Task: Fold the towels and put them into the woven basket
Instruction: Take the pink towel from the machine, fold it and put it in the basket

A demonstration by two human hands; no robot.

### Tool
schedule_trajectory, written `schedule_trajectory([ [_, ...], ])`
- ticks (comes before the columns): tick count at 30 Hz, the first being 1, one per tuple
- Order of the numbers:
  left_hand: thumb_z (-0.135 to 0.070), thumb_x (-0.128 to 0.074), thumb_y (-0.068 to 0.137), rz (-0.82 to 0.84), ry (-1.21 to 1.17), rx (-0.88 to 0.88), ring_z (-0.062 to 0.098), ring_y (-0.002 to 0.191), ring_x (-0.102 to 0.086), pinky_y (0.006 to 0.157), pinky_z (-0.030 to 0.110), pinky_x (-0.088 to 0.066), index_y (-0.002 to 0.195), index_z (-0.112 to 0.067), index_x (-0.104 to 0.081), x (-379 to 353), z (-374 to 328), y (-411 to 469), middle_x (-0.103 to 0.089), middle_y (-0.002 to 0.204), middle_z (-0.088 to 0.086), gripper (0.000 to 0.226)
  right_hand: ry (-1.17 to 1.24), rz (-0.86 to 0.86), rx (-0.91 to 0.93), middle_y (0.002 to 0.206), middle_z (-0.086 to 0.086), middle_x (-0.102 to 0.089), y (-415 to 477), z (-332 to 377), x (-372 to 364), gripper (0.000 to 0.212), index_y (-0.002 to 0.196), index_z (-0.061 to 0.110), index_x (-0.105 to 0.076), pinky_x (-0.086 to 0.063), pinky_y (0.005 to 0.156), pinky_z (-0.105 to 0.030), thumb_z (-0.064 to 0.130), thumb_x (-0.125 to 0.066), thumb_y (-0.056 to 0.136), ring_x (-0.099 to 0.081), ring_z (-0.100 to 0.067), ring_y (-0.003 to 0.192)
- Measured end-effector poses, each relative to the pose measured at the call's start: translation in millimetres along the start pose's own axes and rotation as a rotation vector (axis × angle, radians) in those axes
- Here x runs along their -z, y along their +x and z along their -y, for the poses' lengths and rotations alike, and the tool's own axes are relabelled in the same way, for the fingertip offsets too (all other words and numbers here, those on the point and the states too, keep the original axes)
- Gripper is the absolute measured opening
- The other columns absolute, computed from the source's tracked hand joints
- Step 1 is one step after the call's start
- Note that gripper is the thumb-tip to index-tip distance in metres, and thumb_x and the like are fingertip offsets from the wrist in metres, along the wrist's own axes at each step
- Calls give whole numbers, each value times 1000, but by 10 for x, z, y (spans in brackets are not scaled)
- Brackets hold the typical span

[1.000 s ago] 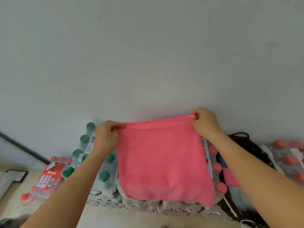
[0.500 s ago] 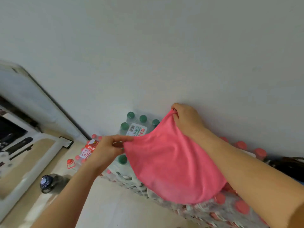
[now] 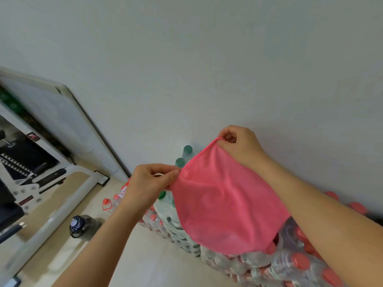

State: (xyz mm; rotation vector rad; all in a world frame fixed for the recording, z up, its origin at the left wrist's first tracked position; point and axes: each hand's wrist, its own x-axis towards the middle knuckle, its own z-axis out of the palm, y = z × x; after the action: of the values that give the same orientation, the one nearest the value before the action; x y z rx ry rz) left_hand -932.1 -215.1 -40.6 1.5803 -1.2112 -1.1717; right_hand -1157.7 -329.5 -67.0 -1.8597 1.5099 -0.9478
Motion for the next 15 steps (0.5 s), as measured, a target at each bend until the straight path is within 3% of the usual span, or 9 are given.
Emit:
schedule_trajectory([
  [2,4,-70,79,49,-219,37,30,81,-70,71,23,-56,93,-7,-76,-85,-85,-22,-74,86,15,18,149,11,-61,72,3,-65,-74,150,109,10,78,20,-66,-46,69,-23,12,-70,81,-56,-7,64],
  [4,11,-71,70,182,-323,8,23,79,-69,71,22,-54,94,-9,-76,-157,-158,-73,-73,86,17,31,326,57,-134,75,-3,-66,-193,287,211,7,80,15,-67,-45,67,-24,11,-71,83,-56,-8,67],
  [7,14,-67,77,233,-130,-157,15,79,-71,70,16,-52,96,-12,-74,-297,-279,-149,-75,86,10,33,475,91,-170,75,-2,-68,-409,435,335,5,81,13,-68,-48,64,-19,9,-72,82,-59,-7,66],
  [9,10,-68,80,171,-33,-243,15,80,-72,74,17,-53,92,-14,-74,-388,-348,-165,-76,83,4,28,506,102,-165,76,-3,-70,-561,517,386,4,83,11,-70,-49,63,-18,10,-73,81,-61,-7,67],
  [12,3,-69,81,87,100,-336,9,71,-69,67,17,-52,87,-22,-75,-482,-411,-161,-73,75,-6,26,524,122,-156,81,-5,-74,-741,602,425,4,84,12,-72,-52,67,-19,10,-74,81,-67,-11,72],
  [15,-13,-73,78,19,300,-517,7,76,-62,70,20,-50,81,-38,-70,-526,-436,-162,-66,82,-13,26,530,108,-162,81,-5,-75,-838,638,457,5,85,12,-74,-50,67,-20,9,-73,81,-69,-11,74],
])
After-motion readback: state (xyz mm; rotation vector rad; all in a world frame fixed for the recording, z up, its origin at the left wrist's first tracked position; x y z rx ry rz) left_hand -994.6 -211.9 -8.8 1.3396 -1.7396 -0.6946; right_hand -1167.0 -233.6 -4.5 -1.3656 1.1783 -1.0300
